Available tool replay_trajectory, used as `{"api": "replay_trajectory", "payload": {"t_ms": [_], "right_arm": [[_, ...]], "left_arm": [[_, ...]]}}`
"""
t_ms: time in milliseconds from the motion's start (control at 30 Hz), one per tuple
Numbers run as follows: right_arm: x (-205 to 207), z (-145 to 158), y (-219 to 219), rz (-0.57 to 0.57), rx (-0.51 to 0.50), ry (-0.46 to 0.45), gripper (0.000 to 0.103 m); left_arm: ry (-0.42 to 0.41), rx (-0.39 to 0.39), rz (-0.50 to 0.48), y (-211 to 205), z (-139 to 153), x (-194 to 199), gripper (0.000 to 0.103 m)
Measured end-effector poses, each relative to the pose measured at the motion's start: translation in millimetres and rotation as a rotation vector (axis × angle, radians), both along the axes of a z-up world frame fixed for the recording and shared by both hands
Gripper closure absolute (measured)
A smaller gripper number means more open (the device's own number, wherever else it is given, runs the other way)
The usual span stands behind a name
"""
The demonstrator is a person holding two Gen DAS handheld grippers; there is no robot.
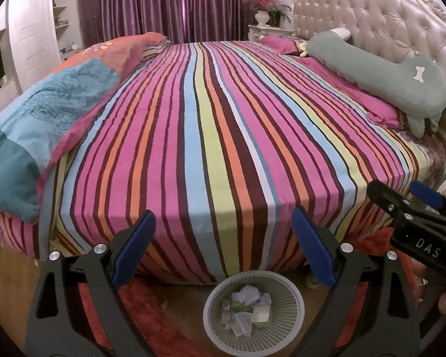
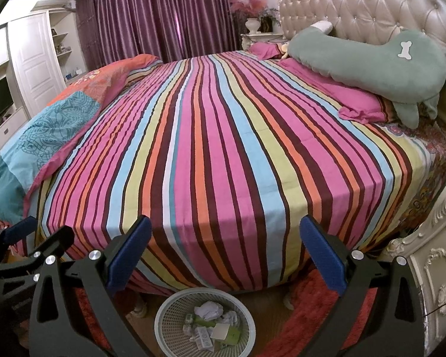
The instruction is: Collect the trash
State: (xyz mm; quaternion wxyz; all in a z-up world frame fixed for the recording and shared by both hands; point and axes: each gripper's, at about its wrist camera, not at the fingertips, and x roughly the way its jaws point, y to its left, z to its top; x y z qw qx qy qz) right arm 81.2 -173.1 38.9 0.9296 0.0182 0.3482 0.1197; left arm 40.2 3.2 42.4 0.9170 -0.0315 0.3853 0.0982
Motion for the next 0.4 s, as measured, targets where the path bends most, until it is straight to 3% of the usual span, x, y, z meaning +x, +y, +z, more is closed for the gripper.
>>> {"api": "replay_trajectory", "payload": {"t_ms": [400], "right_arm": [[0.3,-0.8,0.4,0.001,0.001,0.002,0.008]], "left_arm": [[0.023,-0.034,-0.003,3.9,-0.9,2.7,0.013]]}}
